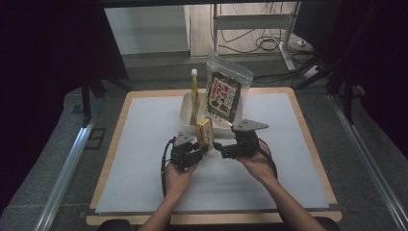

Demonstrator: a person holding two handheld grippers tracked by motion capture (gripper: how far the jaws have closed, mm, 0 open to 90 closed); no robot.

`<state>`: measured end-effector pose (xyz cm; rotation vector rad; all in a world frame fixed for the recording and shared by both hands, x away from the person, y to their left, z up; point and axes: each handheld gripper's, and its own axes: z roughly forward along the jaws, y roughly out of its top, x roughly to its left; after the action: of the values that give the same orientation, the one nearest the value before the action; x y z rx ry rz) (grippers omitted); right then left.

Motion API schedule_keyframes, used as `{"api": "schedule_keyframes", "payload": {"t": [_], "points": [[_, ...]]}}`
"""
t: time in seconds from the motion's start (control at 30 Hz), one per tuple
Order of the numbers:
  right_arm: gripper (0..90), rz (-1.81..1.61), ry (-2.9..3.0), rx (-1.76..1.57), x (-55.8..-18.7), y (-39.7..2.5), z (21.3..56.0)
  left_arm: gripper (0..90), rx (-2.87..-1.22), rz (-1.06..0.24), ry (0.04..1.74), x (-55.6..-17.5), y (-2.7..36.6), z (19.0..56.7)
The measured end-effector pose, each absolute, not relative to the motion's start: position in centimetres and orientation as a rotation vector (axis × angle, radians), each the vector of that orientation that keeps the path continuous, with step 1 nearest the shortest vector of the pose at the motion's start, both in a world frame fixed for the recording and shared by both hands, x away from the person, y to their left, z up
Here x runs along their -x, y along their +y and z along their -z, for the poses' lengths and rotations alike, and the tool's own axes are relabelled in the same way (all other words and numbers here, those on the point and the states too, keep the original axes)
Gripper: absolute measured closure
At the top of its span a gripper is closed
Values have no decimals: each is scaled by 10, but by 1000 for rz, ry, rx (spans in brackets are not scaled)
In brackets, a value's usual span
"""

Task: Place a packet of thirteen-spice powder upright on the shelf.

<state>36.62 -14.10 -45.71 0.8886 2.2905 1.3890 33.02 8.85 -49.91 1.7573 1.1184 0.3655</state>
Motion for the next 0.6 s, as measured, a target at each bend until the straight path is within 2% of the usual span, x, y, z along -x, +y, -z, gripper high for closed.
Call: {"api": "schedule_keyframes", "payload": {"t": [0.6], "points": [[55, -1319, 2316, -942, -361, -174, 471, 677, -1674, -589, 1205, -351, 132, 486]]}}
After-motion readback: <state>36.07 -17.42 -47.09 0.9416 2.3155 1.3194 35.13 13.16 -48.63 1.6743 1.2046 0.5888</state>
